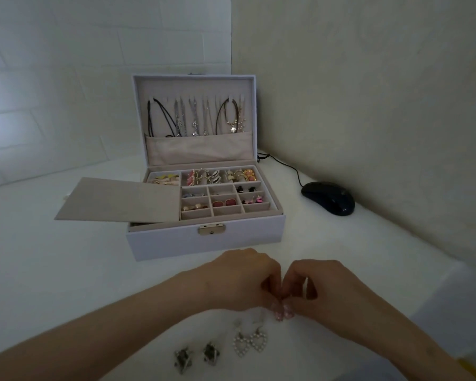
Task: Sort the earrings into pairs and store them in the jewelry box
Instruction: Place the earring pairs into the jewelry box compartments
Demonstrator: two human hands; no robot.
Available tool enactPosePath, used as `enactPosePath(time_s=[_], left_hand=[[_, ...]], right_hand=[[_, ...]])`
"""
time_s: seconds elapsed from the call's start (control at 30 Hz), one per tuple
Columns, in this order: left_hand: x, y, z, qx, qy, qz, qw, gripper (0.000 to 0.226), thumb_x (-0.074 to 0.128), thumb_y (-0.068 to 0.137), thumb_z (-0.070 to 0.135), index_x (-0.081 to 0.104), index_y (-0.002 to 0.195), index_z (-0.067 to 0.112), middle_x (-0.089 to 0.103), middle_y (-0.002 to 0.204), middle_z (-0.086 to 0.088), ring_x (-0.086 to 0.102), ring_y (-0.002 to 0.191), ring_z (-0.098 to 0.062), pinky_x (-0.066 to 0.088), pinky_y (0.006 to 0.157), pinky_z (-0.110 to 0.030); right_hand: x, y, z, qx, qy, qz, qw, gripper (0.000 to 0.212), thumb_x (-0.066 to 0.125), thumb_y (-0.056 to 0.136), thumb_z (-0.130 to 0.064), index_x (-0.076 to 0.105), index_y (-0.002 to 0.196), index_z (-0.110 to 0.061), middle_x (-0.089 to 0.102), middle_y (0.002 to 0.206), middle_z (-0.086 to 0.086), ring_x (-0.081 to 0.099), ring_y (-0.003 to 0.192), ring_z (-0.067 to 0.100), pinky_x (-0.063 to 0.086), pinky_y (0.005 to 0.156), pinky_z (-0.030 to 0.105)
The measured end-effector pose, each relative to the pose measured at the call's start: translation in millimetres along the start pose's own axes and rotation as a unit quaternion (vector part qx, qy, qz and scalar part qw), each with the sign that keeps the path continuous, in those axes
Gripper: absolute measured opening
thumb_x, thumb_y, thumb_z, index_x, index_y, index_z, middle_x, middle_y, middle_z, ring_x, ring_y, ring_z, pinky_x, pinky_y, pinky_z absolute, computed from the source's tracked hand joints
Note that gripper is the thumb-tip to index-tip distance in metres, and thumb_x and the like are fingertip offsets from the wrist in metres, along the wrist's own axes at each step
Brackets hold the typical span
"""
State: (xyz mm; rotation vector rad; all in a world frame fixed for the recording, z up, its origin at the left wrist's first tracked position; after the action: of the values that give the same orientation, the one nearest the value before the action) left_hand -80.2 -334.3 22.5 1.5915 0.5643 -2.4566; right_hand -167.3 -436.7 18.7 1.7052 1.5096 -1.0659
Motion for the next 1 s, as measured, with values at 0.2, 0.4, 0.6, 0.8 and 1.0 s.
enactPosePath(time_s=[0.2,0.4,0.6,0.8,1.0], left_hand=[[-0.6,2.9,-5.6,-0.024,-0.009,0.0,1.0,0.029,0.062,0.085,0.04,0.06,0.103,0.017,0.063,0.106,0.001,0.052,0.094,-0.013,0.032,0.069,-0.022],[-1.8,-0.2,-5.8,-0.006,-0.034,0.038,0.999,0.027,0.061,0.086,0.039,0.058,0.103,0.018,0.062,0.107,0.005,0.042,0.074,-0.001,0.032,0.057,-0.01],[-30.1,-8.9,-12.8,-0.016,-0.054,0.127,0.99,0.012,0.065,0.082,0.036,0.055,0.085,0.031,0.053,0.075,0.02,0.045,0.062,0.015,0.035,0.055,-0.005],[-93.2,-1.3,-28.3,-0.043,-0.073,0.279,0.956,0.011,0.07,0.079,0.026,0.061,0.08,0.021,0.052,0.067,0.015,0.046,0.053,0.012,0.035,0.05,-0.007],[-101.7,30.9,-53.8,-0.077,-0.069,0.207,0.973,0.011,0.071,0.079,0.025,0.06,0.08,0.023,0.062,0.08,0.008,0.054,0.067,-0.003,0.039,0.056,-0.014]], right_hand=[[1.7,2.8,2.5,-0.011,0.071,0.023,0.997,0.025,0.073,0.072,-0.019,0.053,0.066,-0.033,0.059,0.065,-0.009,0.054,0.063,-0.004,0.039,0.056,0.012],[-1.1,3.2,-1.4,-0.015,0.149,0.031,0.988,0.027,0.074,0.071,-0.01,0.057,0.062,-0.029,0.06,0.054,-0.018,0.054,0.054,-0.004,0.037,0.051,0.008],[-28.3,16.2,-5.4,-0.019,0.241,0.072,0.968,0.025,0.076,0.068,0.002,0.069,0.069,-0.023,0.07,0.06,-0.007,0.062,0.053,0.002,0.049,0.056,0.013],[-75.1,59.8,-7.0,-0.047,0.243,0.175,0.953,0.025,0.073,0.07,0.007,0.07,0.068,-0.018,0.064,0.051,-0.015,0.056,0.049,-0.004,0.044,0.054,0.008],[-79.1,106.6,-13.5,-0.056,0.109,0.152,0.981,0.024,0.078,0.067,-0.003,0.069,0.065,-0.025,0.06,0.051,-0.02,0.057,0.055,-0.007,0.04,0.058,0.004]])
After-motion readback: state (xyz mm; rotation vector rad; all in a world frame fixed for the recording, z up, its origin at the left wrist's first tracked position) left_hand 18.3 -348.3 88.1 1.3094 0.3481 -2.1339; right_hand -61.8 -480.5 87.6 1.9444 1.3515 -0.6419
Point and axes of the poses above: each hand's wrist, its own y-axis towards the middle knuckle, its own x-axis out of the palm, z = x × y, the point moved 3 cm from there along y, towards the middle knuckle
